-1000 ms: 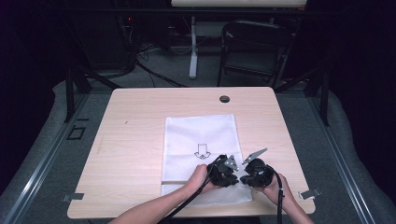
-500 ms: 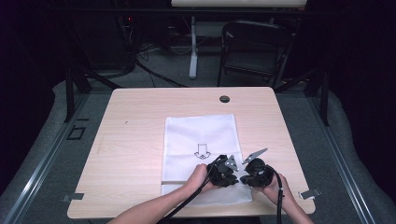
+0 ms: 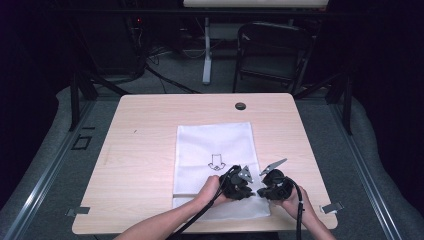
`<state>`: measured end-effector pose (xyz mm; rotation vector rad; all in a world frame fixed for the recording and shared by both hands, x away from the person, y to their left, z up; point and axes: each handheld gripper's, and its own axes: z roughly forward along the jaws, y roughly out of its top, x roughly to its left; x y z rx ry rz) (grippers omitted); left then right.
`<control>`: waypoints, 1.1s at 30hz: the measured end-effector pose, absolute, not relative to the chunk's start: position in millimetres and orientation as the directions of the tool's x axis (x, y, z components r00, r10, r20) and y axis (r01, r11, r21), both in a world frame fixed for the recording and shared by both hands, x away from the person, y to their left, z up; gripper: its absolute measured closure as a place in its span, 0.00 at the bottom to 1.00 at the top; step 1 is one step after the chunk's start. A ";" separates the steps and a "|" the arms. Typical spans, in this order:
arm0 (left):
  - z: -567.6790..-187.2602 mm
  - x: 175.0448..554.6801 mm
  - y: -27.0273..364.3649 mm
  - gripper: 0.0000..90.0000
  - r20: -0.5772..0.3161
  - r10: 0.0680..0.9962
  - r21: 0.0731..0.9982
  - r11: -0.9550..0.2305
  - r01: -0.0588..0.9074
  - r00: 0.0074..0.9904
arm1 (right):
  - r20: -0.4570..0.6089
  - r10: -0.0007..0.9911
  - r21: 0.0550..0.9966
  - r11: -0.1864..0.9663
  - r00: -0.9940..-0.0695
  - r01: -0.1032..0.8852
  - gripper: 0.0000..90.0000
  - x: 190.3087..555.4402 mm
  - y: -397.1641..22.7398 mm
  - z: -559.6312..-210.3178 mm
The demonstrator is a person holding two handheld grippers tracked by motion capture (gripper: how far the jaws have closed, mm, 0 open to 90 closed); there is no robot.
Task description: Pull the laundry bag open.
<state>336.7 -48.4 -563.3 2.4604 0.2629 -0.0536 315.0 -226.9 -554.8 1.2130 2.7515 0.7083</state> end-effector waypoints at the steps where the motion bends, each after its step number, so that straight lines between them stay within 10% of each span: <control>1: -563.2 336.9 -47.4 0.91 -0.105 0.172 0.612 -0.766 0.200 0.980 | 0.133 0.711 0.428 0.587 -0.690 0.687 1.00 315.0 -226.9 -554.8; 33: -561.8 342.8 -37.9 0.91 -0.125 0.163 0.593 -0.779 0.205 0.979 | 0.112 0.724 0.414 0.588 -0.680 0.695 1.00 312.9 -223.3 -554.1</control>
